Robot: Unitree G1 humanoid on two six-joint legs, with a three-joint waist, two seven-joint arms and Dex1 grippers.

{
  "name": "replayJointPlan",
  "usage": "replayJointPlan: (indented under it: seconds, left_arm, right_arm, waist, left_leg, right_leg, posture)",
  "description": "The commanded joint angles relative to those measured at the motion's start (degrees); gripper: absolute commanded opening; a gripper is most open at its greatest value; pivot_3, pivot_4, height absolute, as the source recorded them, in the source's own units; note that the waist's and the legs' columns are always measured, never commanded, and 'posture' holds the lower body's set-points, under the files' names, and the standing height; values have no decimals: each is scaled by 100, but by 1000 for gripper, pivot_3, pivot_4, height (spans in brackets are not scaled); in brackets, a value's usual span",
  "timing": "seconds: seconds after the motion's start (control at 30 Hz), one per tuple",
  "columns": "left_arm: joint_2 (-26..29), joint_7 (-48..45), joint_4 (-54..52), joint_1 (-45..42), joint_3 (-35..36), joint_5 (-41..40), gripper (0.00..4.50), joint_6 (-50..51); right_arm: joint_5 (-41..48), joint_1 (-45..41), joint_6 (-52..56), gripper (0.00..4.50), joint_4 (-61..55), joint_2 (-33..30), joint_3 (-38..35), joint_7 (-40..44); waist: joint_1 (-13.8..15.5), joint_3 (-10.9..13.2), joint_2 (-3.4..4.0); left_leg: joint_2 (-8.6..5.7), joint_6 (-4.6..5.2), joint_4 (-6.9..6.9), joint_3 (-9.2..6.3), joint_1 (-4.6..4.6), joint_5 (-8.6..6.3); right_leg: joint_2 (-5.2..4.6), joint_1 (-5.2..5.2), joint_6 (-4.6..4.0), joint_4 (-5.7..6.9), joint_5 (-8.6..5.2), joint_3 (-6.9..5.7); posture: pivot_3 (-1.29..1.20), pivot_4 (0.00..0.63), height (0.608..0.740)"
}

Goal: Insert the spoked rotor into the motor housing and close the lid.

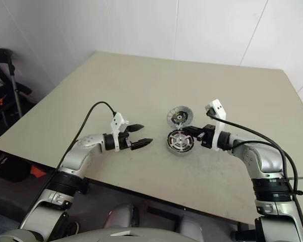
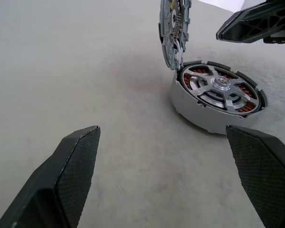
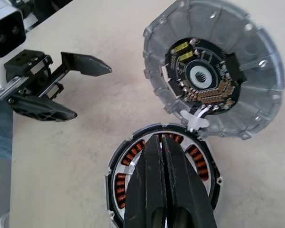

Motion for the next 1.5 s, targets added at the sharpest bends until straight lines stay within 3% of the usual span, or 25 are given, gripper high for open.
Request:
replayJointPlan:
  seconds: [0.03,0.2,0.4,0.57,0.7,0.8,0.9,1.07,1.5]
  left_arm:
    - [24,23,-70,-141,78,6,4500,-122]
    - [22,20,-64,-159,49,24,4500,-132]
    - [42,29,-59,-173,80,20,4500,-147]
    - [20,43,-10,-188,67,19,4500,-172]
    - [-45,5,139,-311,38,34,4500,-235]
    - [-111,-32,306,-437,3,60,4500,-314]
    - [-175,-49,437,-532,-10,80,4500,-377]
    - [-268,13,469,-513,-1,111,4500,-446]
    - [-75,198,96,-161,150,69,4500,-373]
  right_arm:
    - [-250,94,-185,27,-240,-110,347,114]
    - [-979,118,-590,27,164,144,882,-324]
    - [-758,39,-697,27,-259,0,649,6]
    - [-704,-402,-1318,27,-733,-693,541,1073]
    - [-1701,-855,-2666,27,-691,-1676,1272,2245]
    - [-2437,-1412,-3842,27,-181,-2022,1925,3118]
    - [-3097,-1999,-4867,615,399,-1945,2513,3659]
    - [-3819,-2756,-5979,2267,1259,-1420,3132,3915]
    - [-4388,-2853,-6684,2267,1935,-1150,3348,3773]
  waist:
    - [0,0,0]
    - [-40,-5,-8]
    - [-115,-7,-14]
    - [-125,-6,-13]
    - [-123,-5,-15]
    - [-133,-5,-18]
    - [-149,-4,-18]
    - [-172,-4,-19]
    - [-162,-4,-18]
  left_leg:
    - [0,0,0,0,1,0]
    - [1,-1,0,0,10,0]
    - [0,4,-1,-2,41,-3]
    - [-3,4,-1,-1,27,-3]
    - [0,4,0,-1,19,-3]
    - [2,27,3,-2,19,-16]
    - [1,36,24,-1,11,-21]
    - [5,41,36,-2,2,-22]
    - [17,78,104,-2,-30,-47]
  right_leg:
    - [0,1,0,0,0,0]
    - [1,6,0,1,0,1]
    - [1,35,38,1,-23,5]
    - [1,22,3,2,-2,9]
    - [2,15,1,4,-1,8]
    - [3,18,1,3,-1,5]
    - [1,13,-2,15,1,6]
    - [1,0,-4,35,1,6]
    - [0,-1,-6,46,2,1]
  posture:
    - [0,0,740]
    - [0,0,740]
    - [0,0,740]
    - [0,0,740]
    - [0,0,740]
    - [0,0,740]
    - [0,0,740]
    - [0,0,740]
    - [0,0,740]
